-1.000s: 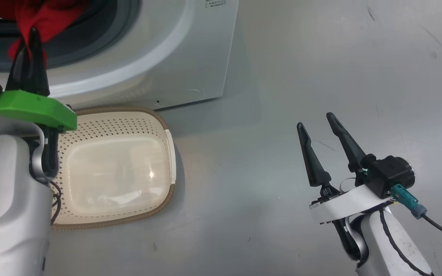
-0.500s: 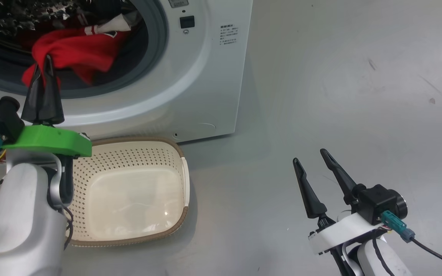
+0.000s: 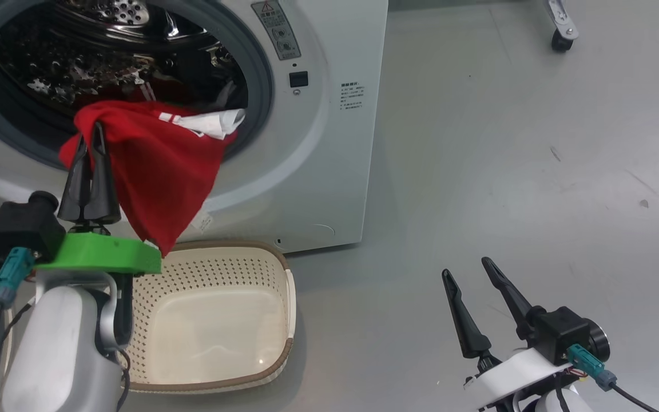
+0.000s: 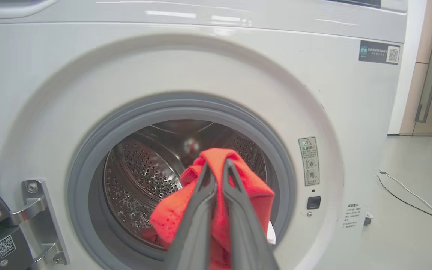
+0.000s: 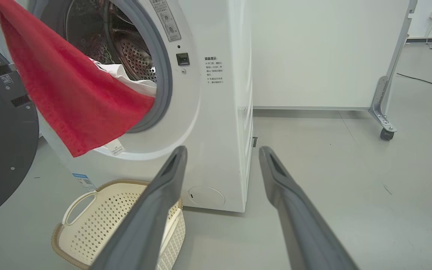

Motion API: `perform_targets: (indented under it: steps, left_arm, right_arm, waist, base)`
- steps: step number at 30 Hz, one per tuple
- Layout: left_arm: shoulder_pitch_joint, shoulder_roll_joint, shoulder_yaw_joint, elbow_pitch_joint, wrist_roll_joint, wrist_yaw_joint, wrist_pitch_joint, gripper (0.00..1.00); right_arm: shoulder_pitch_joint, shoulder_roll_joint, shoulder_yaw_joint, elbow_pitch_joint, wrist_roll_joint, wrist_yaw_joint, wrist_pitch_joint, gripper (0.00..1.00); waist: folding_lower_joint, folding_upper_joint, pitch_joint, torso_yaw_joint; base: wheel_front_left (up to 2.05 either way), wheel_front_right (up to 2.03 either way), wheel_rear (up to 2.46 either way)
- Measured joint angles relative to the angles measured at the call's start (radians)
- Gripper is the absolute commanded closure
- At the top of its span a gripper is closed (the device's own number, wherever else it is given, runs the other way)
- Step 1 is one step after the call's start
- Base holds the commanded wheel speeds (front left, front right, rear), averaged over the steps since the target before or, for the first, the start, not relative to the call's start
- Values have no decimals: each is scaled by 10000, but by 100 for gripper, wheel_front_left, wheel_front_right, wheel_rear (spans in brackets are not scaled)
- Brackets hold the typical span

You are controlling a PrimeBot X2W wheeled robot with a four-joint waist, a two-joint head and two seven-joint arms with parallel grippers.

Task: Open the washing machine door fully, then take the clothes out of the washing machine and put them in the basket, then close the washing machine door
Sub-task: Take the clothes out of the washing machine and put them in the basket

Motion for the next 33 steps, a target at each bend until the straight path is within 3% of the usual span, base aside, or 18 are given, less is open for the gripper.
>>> perform_targets:
  steps: [15,33]
  left_arm:
    - [1330,-58,-349,-1542,280,276,-29,100]
    - [2540,-495,-500,-1009,-349,621,104,100]
  right_arm:
    - [454,4,77,-221,-23,-100,0,0]
    - [453,2,192,-552,-176,-86,0,0]
  waist:
    - [0,0,-510,458]
    - [0,0,95,498]
  base:
    - [0,0,0]
    - [0,0,0]
